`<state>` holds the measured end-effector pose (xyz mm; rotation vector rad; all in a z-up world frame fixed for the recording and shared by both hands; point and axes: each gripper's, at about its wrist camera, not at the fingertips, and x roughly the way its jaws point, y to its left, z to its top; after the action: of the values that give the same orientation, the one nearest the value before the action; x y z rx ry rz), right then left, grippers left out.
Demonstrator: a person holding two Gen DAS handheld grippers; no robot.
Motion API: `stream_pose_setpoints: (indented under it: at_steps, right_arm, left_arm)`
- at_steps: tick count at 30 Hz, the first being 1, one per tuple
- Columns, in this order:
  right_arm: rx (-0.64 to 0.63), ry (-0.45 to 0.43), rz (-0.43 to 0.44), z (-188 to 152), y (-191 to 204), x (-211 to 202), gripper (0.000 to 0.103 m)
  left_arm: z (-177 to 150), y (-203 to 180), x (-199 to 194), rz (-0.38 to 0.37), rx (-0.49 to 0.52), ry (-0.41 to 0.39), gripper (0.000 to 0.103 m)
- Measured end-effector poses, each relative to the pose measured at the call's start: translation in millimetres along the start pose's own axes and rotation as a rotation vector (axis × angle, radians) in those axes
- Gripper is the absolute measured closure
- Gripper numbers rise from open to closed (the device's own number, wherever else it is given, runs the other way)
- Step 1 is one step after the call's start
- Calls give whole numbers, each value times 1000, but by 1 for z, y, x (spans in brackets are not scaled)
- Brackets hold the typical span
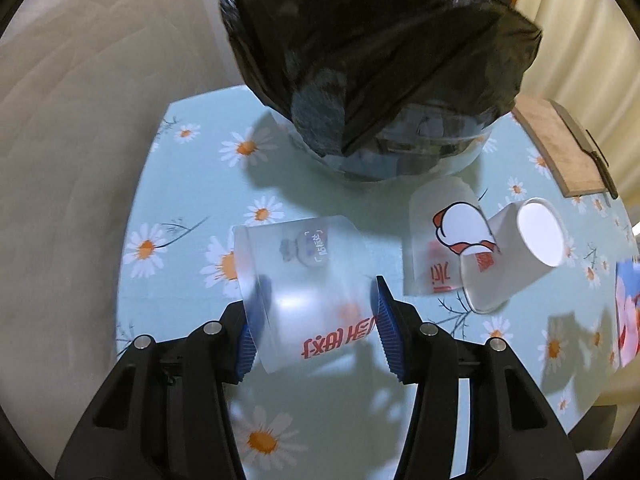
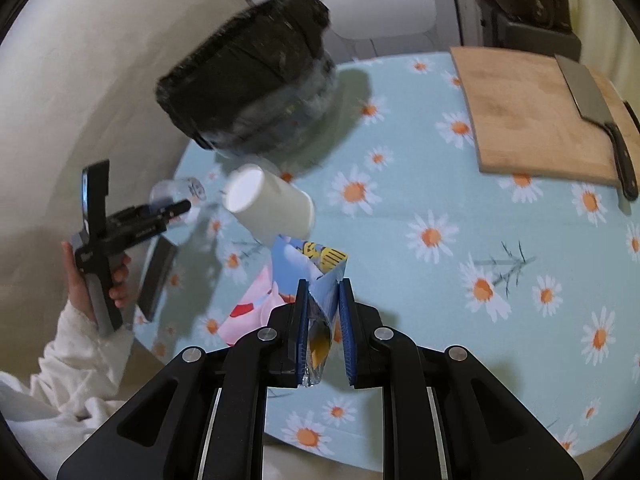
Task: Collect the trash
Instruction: 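Carry the juice box and frosted cup over the black bin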
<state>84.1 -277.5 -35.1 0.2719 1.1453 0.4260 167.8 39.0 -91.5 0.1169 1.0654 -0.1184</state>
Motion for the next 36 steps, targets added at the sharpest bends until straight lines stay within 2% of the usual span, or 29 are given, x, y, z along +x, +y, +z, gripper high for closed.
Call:
stream_pose_setpoints:
  at_steps: [9, 12, 16, 18, 23, 25, 32, 36]
  right_arm:
    - [-64, -104, 44, 32, 18, -27, 89]
    - [-77, -148, 52, 45, 25, -37, 89]
    - [-110, -182, 58, 68, 34, -46, 89]
    - [-124, -198, 62, 81, 40, -50, 89]
    - [-125, -247, 169, 113, 53, -61, 89]
    - [-126, -272, 198, 126, 61, -68, 89]
    - [-135, -380, 171, 170, 93, -91, 89]
    - [-146, -394, 158, 191, 108, -87, 89]
  left_arm:
    - [5, 12, -52, 23, -5, -23, 51]
    - [9, 13, -69, 6, 12, -38, 51]
    - [22, 9, -94, 41, 69, -73, 51]
    - [32, 8, -103, 61, 93, -91, 51]
    - [65, 7, -123, 54, 138, -133, 51]
    - [81, 7, -122, 95, 159, -121, 51]
    - [125, 9, -126, 71, 201, -140, 51]
    - [145, 4, -126, 50, 262, -160, 55]
